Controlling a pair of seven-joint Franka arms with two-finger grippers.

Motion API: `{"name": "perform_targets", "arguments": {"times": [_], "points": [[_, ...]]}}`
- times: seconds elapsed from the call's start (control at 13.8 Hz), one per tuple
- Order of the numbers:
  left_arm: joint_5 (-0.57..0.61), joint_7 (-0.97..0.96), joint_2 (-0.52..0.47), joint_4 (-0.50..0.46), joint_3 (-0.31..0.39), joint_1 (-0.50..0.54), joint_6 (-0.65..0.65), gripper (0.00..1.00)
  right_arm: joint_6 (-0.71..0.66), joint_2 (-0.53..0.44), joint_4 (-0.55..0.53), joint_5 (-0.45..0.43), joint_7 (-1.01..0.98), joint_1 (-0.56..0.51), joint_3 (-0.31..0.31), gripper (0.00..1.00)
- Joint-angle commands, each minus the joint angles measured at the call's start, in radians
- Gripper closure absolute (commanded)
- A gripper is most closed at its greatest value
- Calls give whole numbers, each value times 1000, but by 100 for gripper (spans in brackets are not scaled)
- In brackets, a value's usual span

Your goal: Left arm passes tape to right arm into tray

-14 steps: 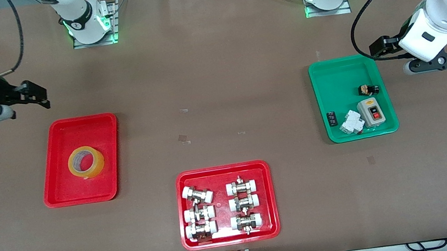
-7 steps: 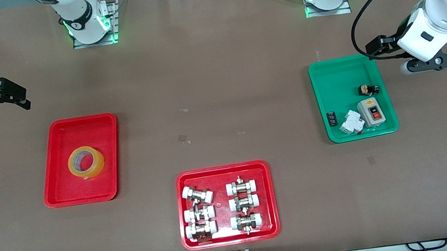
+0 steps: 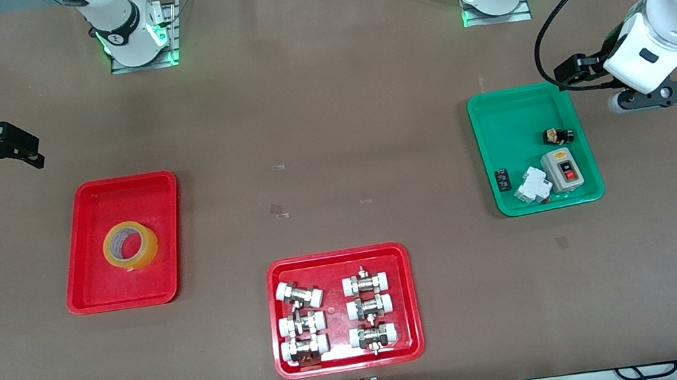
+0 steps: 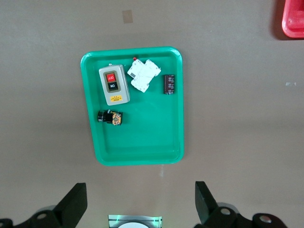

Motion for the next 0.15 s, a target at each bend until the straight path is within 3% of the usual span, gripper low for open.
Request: {"name": "perform_targets", "arguments": {"times": [0.0, 0.07], "points": [[-17, 13, -6, -11, -1, 7, 16, 0, -36, 14, 34, -5, 19, -1, 6, 0], [-18, 13, -5, -6, -1, 7, 25, 0, -36, 14, 34, -5, 19, -1, 6, 0]]}}
